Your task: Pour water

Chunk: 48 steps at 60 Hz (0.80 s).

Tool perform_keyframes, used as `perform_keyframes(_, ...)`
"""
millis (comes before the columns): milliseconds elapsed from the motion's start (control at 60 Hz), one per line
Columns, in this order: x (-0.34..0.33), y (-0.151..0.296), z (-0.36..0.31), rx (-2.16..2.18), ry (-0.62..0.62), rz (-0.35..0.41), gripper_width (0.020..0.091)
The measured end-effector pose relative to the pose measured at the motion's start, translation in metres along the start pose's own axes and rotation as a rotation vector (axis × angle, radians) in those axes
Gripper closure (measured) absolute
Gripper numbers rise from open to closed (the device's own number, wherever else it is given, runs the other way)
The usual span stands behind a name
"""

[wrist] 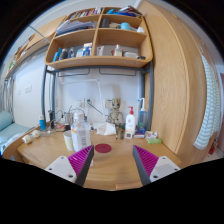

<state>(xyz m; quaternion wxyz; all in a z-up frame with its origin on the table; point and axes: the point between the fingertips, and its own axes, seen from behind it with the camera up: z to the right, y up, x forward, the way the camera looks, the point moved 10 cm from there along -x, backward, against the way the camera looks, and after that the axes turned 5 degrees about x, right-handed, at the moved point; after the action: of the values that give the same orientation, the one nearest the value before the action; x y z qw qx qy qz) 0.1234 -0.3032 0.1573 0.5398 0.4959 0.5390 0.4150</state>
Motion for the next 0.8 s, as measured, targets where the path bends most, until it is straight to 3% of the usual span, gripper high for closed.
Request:
perform_keyframes(217,0.013,-0.028,-0.035,0.007,0.113,-0.018,0.0306)
perform_keyframes(567,0.078,-0.032,-0.091,0.01,0.167,0.076,0.0301)
perform_keyframes(700,0.104,-0.024,-0.095,0.049,0.177,0.083,0.0357)
perform_keyframes(800,0.118,-0.021,-0.094,0.06,0.162,0.1,0.0484)
